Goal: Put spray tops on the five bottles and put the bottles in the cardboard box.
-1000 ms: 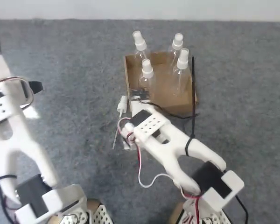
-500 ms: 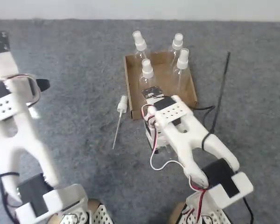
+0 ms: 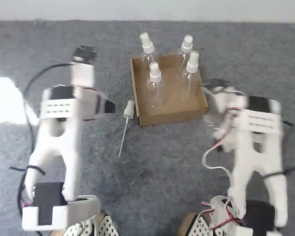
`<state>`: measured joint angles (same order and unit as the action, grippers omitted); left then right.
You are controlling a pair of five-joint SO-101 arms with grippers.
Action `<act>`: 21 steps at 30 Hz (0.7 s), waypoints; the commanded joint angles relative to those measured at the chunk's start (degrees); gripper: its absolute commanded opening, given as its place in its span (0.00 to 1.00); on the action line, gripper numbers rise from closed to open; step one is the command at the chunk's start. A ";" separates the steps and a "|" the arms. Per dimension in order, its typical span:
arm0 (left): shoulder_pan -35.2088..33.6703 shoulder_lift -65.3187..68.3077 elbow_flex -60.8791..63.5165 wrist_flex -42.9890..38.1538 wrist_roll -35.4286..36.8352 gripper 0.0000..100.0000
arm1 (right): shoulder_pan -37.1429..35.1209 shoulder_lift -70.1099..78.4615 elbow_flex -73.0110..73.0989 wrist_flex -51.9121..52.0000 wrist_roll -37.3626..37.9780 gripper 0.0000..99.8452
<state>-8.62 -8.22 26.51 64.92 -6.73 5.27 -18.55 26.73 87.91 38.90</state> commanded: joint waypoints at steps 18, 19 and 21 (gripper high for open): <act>8.44 23.56 -13.58 -9.05 6.24 0.30 | 26.77 18.59 -3.78 -24.40 6.95 0.01; 8.62 24.62 -14.64 -9.05 6.24 0.30 | 27.12 18.59 -3.78 -24.40 6.95 0.01; 8.79 26.64 -16.48 -9.14 6.33 0.29 | 27.30 18.77 -3.78 -24.40 7.03 0.01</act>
<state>-0.44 16.84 15.78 57.10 -1.10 31.38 0.62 26.73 64.53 46.73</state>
